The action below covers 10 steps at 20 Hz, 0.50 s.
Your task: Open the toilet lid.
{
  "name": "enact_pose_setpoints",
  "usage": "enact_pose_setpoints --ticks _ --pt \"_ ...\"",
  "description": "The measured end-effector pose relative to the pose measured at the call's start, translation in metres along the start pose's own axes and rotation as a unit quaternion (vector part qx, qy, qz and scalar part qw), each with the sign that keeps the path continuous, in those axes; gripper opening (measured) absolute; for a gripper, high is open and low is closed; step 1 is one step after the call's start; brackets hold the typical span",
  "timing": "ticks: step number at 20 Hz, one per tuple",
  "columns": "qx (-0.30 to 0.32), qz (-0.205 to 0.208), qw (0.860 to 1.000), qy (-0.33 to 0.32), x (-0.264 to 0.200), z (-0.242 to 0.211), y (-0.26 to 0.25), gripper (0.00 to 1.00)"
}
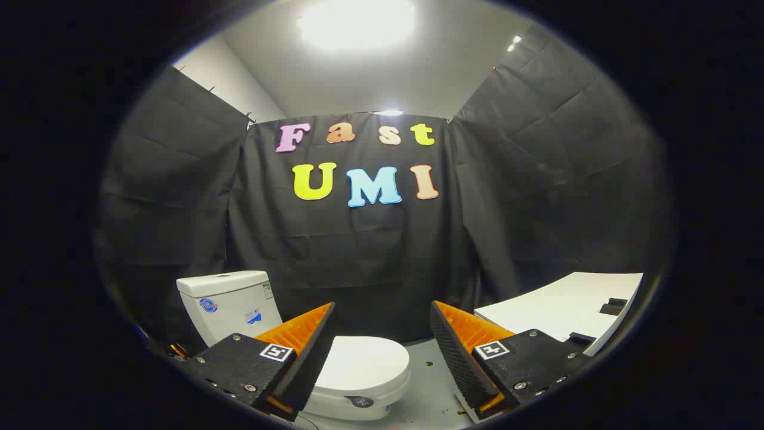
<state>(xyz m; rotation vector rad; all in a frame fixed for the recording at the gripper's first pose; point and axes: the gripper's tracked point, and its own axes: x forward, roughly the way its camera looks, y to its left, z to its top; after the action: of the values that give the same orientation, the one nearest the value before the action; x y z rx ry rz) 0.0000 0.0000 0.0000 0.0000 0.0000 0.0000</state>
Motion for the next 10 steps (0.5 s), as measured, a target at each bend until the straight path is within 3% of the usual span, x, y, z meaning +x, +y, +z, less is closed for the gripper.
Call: enact_pose_setpoints --ticks 10 --pt "-0.005 -0.001 1.000 0.009 -0.001 -0.013 0.003 0.95"
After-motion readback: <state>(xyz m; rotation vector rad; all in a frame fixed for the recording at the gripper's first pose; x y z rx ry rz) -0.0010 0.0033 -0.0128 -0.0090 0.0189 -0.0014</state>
